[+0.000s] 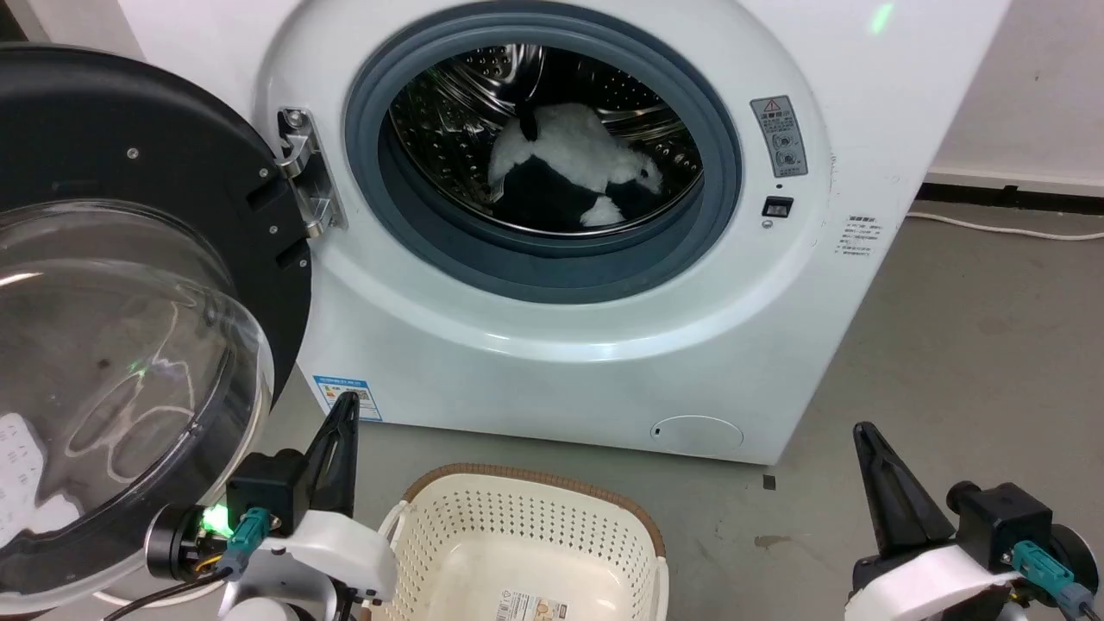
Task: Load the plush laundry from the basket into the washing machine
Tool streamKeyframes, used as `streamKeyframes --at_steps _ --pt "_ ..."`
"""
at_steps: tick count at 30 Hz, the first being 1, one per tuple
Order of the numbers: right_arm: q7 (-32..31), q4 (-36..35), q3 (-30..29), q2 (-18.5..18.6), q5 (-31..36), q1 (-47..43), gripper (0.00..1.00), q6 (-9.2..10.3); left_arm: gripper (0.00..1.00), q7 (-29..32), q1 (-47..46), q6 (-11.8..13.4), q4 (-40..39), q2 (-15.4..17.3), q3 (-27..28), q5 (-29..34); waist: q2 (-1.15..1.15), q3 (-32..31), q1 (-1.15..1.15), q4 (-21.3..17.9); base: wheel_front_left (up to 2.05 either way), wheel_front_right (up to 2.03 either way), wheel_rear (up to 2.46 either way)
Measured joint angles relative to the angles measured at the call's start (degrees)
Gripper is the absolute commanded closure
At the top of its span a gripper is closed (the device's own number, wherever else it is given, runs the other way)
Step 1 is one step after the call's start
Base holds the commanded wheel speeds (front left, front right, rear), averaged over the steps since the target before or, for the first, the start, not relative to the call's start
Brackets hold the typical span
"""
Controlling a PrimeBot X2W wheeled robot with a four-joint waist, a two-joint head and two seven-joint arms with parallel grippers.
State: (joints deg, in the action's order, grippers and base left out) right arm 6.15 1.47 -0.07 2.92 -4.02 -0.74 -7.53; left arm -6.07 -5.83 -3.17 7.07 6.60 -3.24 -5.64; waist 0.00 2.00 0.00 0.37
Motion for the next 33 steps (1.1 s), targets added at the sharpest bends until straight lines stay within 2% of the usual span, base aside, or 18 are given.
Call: streamKeyframes --at_steps 33 --pt "-3.88 -0.67 0.07 0.0 2.24 0.06 1.0 0.0 1.0 3.76 2.96 1.8 -4.23 -2.21 1.99 3.21 0.0 -1.28 0.0 -0.24 0.0 0.0 0.0"
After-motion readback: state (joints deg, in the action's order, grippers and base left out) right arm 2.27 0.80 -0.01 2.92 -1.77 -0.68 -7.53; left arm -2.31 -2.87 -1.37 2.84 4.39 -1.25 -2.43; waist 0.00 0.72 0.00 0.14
